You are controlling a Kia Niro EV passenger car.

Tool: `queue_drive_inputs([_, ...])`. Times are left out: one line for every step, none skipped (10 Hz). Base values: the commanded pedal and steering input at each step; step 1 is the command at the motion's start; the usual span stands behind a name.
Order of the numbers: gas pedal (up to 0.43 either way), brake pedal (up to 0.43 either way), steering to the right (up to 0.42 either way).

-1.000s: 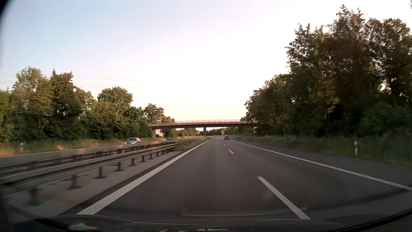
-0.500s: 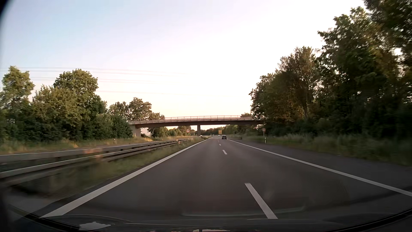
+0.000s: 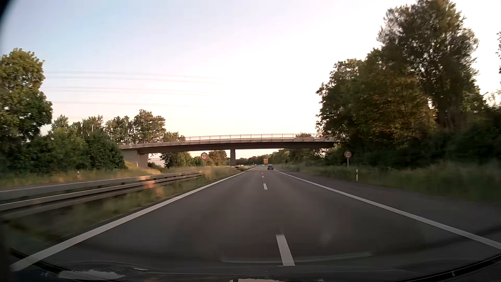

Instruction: Follow the waypoints while adhering to traffic rules and regulations

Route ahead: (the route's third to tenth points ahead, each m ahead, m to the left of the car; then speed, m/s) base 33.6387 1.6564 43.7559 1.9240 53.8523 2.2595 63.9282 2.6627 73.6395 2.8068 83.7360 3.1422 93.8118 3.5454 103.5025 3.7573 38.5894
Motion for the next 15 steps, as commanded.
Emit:
queue_drive_inputs([0.350,0.018,0.001])
queue_drive_inputs([0.350,0.018,0.001])
queue_drive_inputs([0.358,0.018,0.001])
queue_drive_inputs([0.358,0.018,0.000])
queue_drive_inputs([0.358,0.018,0.000])
queue_drive_inputs([0.358,0.018,0.000])
queue_drive_inputs([0.370,0.018,0.000])
queue_drive_inputs([0.378,0.018,0.000])
queue_drive_inputs([0.378,0.018,0.000])
queue_drive_inputs([0.378,0.018,-0.001])
queue_drive_inputs([0.378,0.018,-0.001])
queue_drive_inputs([0.378,0.018,-0.001])
queue_drive_inputs([0.398,0.018,-0.001])
queue_drive_inputs([0.409,0.018,-0.003])
queue_drive_inputs([0.409,0.018,-0.004])
